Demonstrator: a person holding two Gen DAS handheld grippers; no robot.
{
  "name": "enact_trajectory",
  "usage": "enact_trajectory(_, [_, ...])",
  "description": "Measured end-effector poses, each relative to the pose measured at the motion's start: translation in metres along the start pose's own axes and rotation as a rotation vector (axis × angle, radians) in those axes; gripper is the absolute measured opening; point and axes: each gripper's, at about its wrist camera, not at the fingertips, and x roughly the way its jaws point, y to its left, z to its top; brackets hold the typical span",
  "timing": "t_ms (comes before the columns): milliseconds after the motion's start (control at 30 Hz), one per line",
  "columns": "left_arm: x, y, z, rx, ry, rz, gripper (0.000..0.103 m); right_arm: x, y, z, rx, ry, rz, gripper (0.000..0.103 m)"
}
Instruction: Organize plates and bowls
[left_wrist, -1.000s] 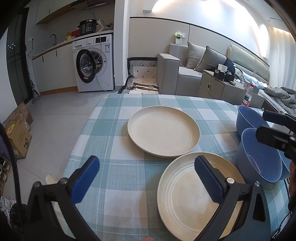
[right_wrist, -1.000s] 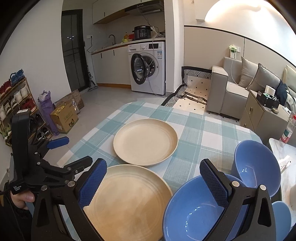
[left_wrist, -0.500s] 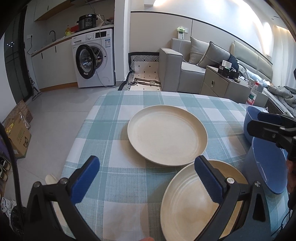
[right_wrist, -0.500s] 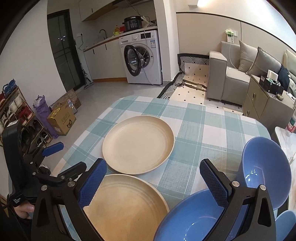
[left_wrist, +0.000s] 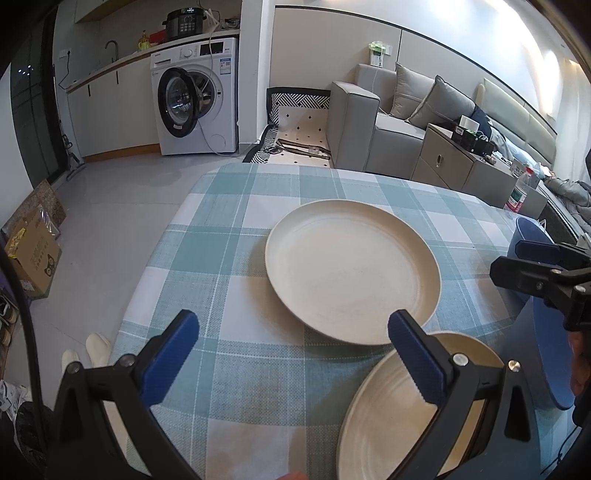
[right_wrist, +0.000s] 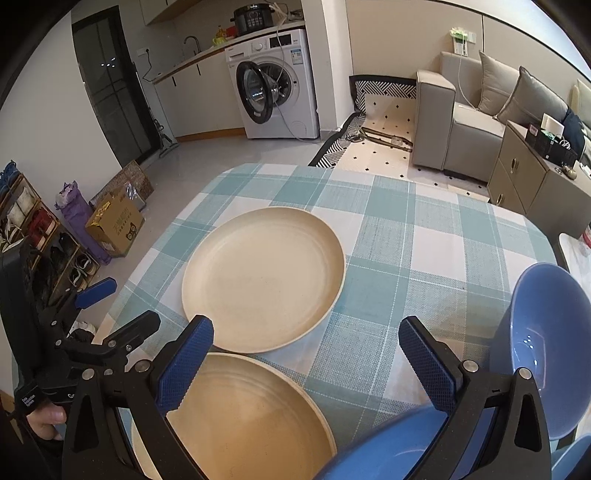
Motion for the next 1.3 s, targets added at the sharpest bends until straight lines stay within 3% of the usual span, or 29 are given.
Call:
enact_trajectory(533, [0.04, 0.009, 0.009, -0.019, 0.079, 0.01, 0.103, 0.066, -0.011, 0.021, 0.005, 0.176, -0.034, 0.101])
enact_trajectory(733, [0.053, 0.012, 0.008, -0.031, 0.112, 0.016, 0.103, 0.079, -0.008, 0.026, -0.032, 0.224, -0.028, 0.091])
enact_trajectory(833, [0.058, 0.014, 0.008, -0.043, 0.127, 0.009, 0.102, 0.089, -0.01, 0.026, -0.036, 0.259, -0.019, 0.074])
enact_trajectory(900, [0.06, 0.015, 0.009, -0.045, 0.133, 0.002, 0.101, 0.095, -0.01, 0.027, -0.04, 0.278, -0.011, 0.07])
enact_trajectory(967, [0.062, 0.014, 0.009, -0.04, 0.142, 0.004, 0.099, 0.1, -0.011, 0.028, -0.035, 0.292, -0.001, 0.067])
enact_trajectory(1300, [0.074, 0.01, 0.007, -0.028, 0.184, -0.039, 0.061, 0.111, -0.007, 0.033, -0.076, 0.334, 0.011, 0.058])
